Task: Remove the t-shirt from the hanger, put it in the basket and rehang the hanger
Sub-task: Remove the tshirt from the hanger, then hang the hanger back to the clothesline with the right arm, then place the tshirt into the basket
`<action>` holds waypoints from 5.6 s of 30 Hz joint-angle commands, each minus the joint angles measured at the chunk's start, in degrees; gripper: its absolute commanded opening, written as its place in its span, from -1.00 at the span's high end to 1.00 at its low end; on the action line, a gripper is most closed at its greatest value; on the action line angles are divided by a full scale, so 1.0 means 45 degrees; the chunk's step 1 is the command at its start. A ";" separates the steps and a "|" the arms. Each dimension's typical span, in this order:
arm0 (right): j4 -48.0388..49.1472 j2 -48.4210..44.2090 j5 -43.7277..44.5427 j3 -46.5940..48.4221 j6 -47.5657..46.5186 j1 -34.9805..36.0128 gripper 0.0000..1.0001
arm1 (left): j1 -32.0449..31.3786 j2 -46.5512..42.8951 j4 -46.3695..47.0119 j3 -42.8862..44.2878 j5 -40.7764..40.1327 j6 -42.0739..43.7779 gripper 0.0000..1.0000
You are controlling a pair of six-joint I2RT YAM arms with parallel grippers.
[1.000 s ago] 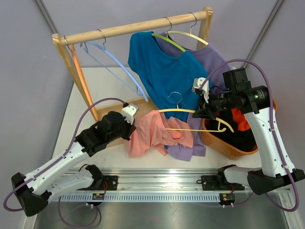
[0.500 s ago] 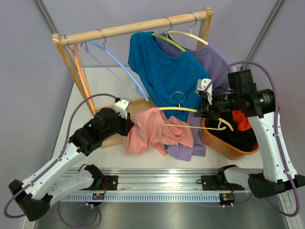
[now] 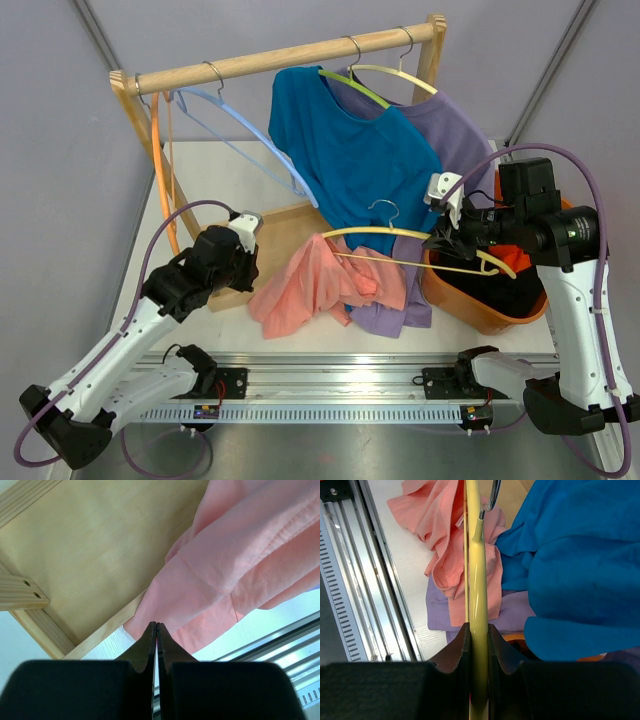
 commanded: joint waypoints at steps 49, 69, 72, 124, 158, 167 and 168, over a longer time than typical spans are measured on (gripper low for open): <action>0.1749 0.1336 0.0500 0.2296 0.4047 0.0174 1.00 | -0.0454 -0.1553 0.3416 0.2897 0.6505 0.2195 -0.57; 0.4465 0.5828 0.5830 0.8307 0.7390 0.3805 1.00 | -0.0669 -0.0144 0.3396 0.7138 0.7034 0.1882 -0.63; 0.4387 0.6883 0.6554 0.9869 0.7253 0.4079 1.00 | -0.0669 -0.0418 0.3455 0.6807 0.6761 0.1804 -0.64; 0.6575 0.8995 0.8002 1.1165 0.7585 0.5974 0.25 | -0.1078 -0.1417 0.3065 0.2899 0.6253 0.0535 -0.70; 0.2804 -0.2156 -0.0357 -0.2171 0.2061 0.2069 -0.99 | -0.5804 0.5405 0.9158 -0.0654 -0.1952 -0.0521 1.00; 0.2980 -0.2999 -0.4626 -0.5006 -0.0792 0.2088 -0.99 | -0.6450 0.0519 0.6719 0.0728 0.2301 0.0827 1.00; 0.3097 -0.2650 -0.5100 -0.5045 -0.0813 0.2088 -0.99 | -0.6470 0.0480 0.6330 0.1524 0.2636 0.1001 1.00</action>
